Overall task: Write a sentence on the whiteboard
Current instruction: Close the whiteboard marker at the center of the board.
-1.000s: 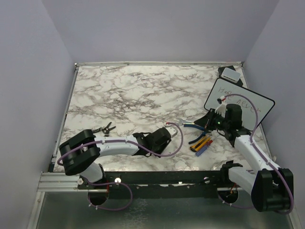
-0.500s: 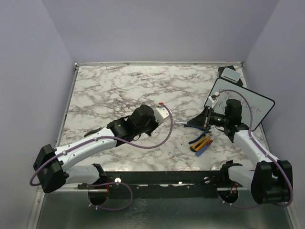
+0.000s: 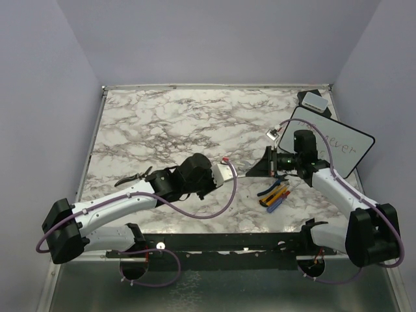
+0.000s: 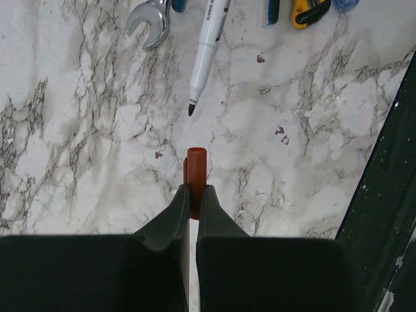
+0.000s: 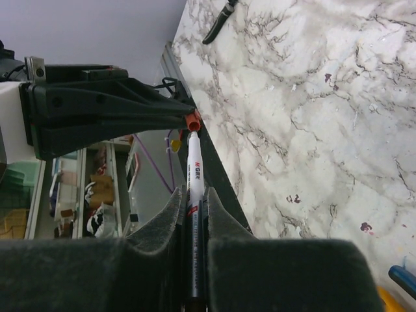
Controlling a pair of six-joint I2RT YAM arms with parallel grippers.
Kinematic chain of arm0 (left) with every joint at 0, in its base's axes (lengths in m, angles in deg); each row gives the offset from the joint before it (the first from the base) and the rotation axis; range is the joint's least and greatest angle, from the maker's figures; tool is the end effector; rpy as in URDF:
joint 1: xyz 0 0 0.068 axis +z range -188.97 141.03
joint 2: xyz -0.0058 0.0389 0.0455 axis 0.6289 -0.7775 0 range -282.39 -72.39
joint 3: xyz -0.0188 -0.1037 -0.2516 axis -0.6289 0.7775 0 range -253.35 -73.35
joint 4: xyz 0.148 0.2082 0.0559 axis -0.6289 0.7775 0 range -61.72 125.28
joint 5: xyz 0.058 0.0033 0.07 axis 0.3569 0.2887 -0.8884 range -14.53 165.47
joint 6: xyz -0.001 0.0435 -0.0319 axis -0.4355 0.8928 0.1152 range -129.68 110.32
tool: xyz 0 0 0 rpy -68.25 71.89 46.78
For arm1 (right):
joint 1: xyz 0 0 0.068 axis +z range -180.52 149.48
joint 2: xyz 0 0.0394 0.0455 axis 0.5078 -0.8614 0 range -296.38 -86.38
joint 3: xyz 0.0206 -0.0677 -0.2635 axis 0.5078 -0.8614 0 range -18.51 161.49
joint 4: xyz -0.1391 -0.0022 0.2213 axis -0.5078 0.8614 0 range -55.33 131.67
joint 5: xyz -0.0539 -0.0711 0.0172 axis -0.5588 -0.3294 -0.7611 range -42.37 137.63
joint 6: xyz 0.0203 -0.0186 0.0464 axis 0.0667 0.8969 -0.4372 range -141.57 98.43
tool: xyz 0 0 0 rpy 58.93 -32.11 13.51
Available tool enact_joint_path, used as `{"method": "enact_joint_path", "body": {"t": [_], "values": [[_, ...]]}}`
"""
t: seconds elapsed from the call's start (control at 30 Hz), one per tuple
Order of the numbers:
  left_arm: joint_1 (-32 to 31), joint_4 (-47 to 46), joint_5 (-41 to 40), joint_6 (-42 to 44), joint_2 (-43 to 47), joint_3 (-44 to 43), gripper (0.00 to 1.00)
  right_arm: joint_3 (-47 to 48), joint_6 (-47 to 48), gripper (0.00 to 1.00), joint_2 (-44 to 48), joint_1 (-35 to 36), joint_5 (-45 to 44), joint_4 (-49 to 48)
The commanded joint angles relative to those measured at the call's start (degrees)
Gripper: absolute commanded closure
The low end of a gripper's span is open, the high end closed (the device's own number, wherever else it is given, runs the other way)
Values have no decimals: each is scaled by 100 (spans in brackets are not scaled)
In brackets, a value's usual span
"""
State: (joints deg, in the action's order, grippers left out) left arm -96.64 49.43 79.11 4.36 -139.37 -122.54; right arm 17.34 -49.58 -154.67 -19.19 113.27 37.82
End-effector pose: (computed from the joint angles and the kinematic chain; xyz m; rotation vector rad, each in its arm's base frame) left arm 0.1336 -0.2155 0.2699 1.3711 1.8380 -0.4745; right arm 0.2224 0.0777 0.2264 -0.3825 2.1683 1.6307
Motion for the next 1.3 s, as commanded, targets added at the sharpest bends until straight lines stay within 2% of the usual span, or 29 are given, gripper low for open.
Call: {"method": "enact_joint_path", "body": {"t": [0.0, 0.53, 1.27], "values": [[-257, 149, 116, -30, 216, 225, 100, 238, 260, 99, -152, 105, 259, 421], [-359, 94, 12, -104, 477, 356, 100, 474, 719, 99, -445, 628, 167, 994], [-372, 100, 243, -93, 419, 302, 100, 487, 757, 99, -527, 659, 184, 950]]}}
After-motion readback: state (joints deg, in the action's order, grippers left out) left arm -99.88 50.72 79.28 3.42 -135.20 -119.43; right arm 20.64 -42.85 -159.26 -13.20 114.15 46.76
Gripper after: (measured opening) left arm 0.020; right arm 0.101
